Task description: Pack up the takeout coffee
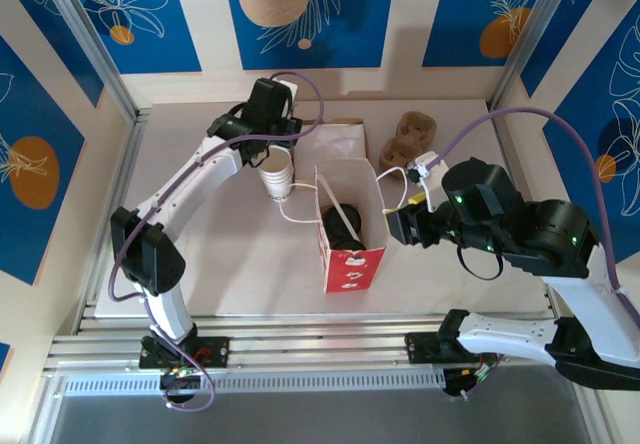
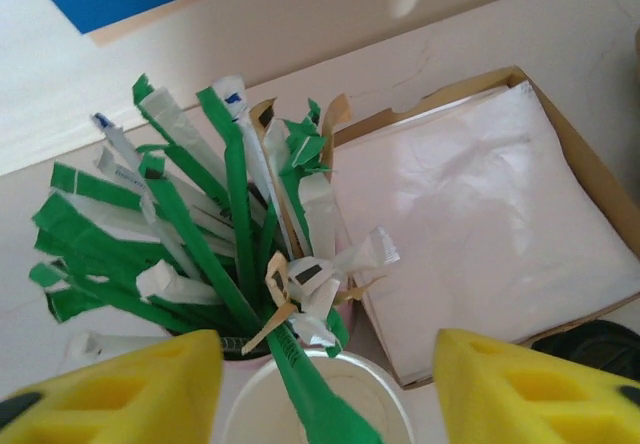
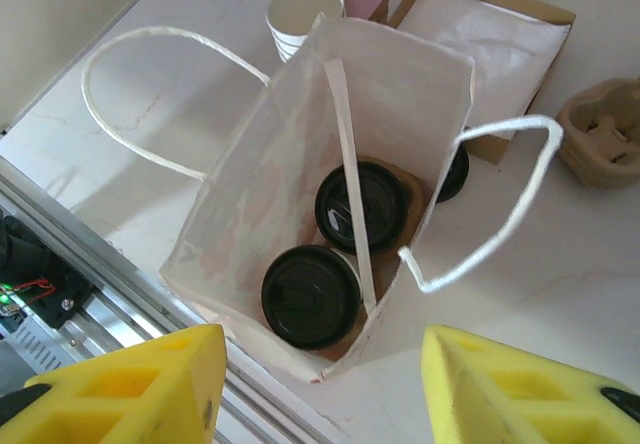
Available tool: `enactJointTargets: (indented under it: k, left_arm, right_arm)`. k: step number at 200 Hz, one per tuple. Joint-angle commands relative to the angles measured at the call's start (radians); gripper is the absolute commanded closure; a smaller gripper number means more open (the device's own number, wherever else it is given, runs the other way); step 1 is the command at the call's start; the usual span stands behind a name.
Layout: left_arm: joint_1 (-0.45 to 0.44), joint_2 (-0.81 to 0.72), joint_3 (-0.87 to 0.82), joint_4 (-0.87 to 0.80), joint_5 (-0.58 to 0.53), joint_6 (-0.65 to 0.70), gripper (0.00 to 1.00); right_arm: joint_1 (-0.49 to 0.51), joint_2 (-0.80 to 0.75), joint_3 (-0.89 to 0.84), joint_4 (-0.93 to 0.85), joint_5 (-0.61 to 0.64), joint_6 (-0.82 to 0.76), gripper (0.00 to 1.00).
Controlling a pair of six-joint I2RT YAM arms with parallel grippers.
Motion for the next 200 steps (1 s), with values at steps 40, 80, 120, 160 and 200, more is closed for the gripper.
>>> enactJointTargets:
  k: [40, 80, 120, 160, 200]
  left_arm:
    - [0.029, 0.016, 0.065, -0.036, 0.031, -0.004, 0.82]
    - [0.041, 0.016, 0.091, -0.074, 0.047, -0.008, 1.00]
    - [0.044, -0.036, 0.184, -0.141, 0.033, -0.008, 1.00]
    - [0.044, -0.080, 0.397, -0.312, -0.010, -0.063, 1.00]
    - [0.036, -0.163, 0.690, -0.474, -0.017, -0.145, 1.00]
  right_arm:
    - [0.007, -0.053, -0.055, -0.035, 0.038, 0.040, 0.46]
    - [0.007, -0.070, -0.077, -0.033, 0.044, 0.049, 0.46]
    - [0.004, -0.088, -0.116, -0.025, 0.054, 0.059, 0.46]
    - [0.004, -0.094, -0.137, -0.007, 0.059, 0.060, 0.46]
    - [0.002, -0.097, -0.173, 0.018, 0.078, 0.055, 0.46]
